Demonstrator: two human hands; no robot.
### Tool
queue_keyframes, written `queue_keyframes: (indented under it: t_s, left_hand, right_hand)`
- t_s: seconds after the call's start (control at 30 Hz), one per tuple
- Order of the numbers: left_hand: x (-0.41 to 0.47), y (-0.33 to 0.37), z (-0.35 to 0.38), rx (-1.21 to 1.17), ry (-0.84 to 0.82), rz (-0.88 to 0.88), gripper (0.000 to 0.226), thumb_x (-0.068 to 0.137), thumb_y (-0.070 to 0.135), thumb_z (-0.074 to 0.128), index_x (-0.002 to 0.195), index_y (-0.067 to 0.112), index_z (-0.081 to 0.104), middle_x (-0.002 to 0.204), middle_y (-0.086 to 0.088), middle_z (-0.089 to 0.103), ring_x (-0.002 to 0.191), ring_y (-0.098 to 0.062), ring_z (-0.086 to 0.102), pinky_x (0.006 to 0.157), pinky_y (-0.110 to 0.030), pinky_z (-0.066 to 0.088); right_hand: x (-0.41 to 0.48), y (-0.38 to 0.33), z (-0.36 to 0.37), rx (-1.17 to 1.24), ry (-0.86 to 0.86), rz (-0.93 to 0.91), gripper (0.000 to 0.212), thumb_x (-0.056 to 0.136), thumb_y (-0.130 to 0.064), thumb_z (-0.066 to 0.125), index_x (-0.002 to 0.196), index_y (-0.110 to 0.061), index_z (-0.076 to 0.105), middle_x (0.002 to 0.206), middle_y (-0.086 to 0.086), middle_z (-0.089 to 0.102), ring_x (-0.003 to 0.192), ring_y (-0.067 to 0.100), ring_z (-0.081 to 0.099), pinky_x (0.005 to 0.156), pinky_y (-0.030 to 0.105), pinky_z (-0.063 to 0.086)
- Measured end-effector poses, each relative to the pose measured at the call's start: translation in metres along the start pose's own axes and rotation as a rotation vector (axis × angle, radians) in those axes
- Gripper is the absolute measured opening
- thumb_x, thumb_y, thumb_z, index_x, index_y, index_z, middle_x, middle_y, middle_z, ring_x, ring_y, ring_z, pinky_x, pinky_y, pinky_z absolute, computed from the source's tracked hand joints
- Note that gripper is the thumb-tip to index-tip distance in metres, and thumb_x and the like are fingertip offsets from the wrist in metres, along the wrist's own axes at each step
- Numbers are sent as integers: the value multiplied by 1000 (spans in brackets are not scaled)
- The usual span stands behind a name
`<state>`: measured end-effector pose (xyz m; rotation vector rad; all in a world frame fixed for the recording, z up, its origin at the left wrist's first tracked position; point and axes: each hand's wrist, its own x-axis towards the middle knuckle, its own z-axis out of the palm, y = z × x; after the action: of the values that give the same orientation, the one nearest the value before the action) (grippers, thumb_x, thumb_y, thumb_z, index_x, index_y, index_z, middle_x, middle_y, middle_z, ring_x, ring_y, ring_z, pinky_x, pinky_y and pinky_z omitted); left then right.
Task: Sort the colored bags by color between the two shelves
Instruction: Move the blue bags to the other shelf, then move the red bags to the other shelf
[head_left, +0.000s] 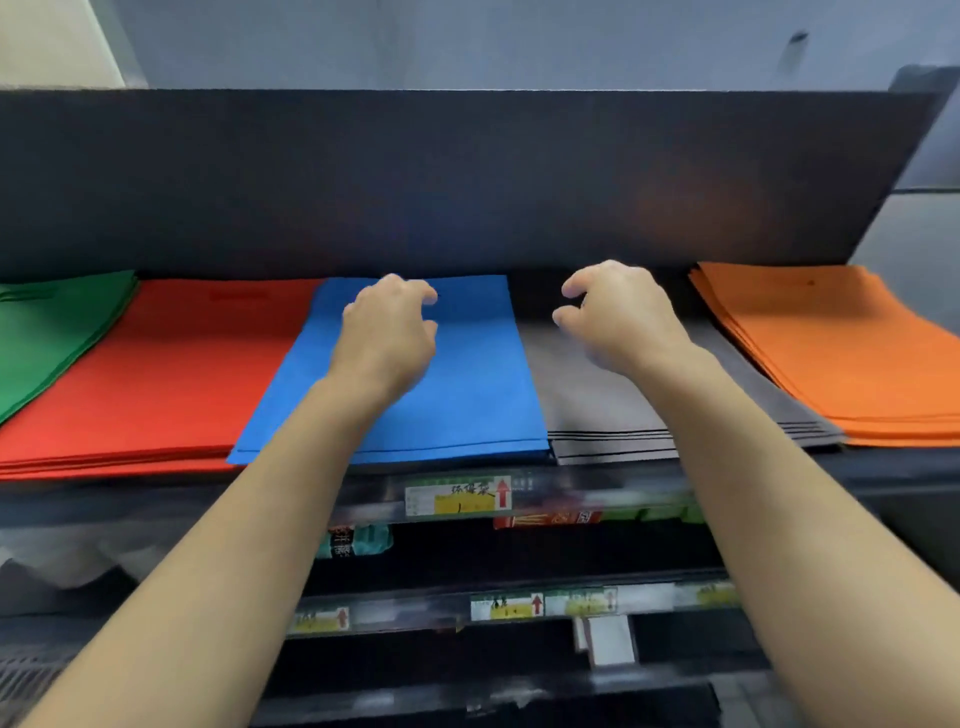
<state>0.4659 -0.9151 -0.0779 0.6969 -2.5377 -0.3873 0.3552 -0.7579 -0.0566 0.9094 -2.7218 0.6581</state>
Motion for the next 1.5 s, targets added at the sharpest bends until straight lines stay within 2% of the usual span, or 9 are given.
queue_keyframes:
  t_s: [0.2,0.33,0.47,0.73,0.87,1.0,1.3,1.4,1.5]
  left_hand:
    - [-5,129,23,-224,17,308,31,91,14,54,122,14,60,120,-6,59,110,-24,54,94,-32,42]
    - [-14,235,53,-336,11,500,28,90,10,53,116,14,65,109,-6,63,98,-23,59,88,-31,46]
    - [-32,355,91,-405,-22,675,29,90,9,52,115,15,65,107,-6,62,97,-25,58,85,-32,46]
    - [-111,583,158,-567,-190,1005,25,90,13,51,110,14,66,107,-6,61,97,-26,59,87,-31,45]
    - [-150,665,174,-644,-272,1140,27,90,11,50,112,12,65,108,-7,62,96,-27,58,89,-35,46]
    - [-169,723,198,-697,-343,1173,26,90,11,51,112,12,65,108,-5,62,98,-23,59,87,-28,44]
    - [-147,840,278,-701,-501,1061,39,91,2,37,120,13,61,119,-8,63,111,-27,55,91,-31,42]
    - [-129,875,307,-674,-508,1045,37,91,3,39,120,11,61,122,-8,62,114,-28,53,93,-32,41]
    - [-120,908,333,-632,-544,1069,36,90,7,42,120,10,60,121,-9,62,113,-30,53,89,-32,42]
  right_hand:
    - [-22,88,-58,-4,176,81,27,88,-22,56,108,-6,65,102,11,67,99,33,58,86,37,48]
    - [-51,178,-105,-22,248,232,32,90,-28,57,120,-16,63,113,11,65,108,31,57,91,34,45]
    - [-98,281,-166,-62,349,424,35,91,-30,56,124,-19,60,116,10,65,111,31,56,94,35,44]
    - [-229,441,-283,-246,522,758,30,91,-26,56,111,-6,65,107,16,66,105,36,56,92,42,45]
    - [-288,489,-325,-319,611,923,30,91,-26,55,113,-8,65,112,13,66,108,34,54,92,39,43]
    - [-325,526,-348,-329,679,1059,39,93,-31,53,128,-14,57,123,8,61,120,29,48,99,40,41]
    - [-333,619,-386,-400,744,1215,42,93,-33,54,129,-11,56,127,8,59,121,27,49,99,39,42]
    - [-311,662,-400,-424,740,1223,41,93,-34,55,127,-12,58,122,8,62,118,28,51,95,37,43]
    - [-295,703,-408,-418,722,1247,37,91,-35,56,117,-10,63,100,9,63,107,28,55,82,35,44]
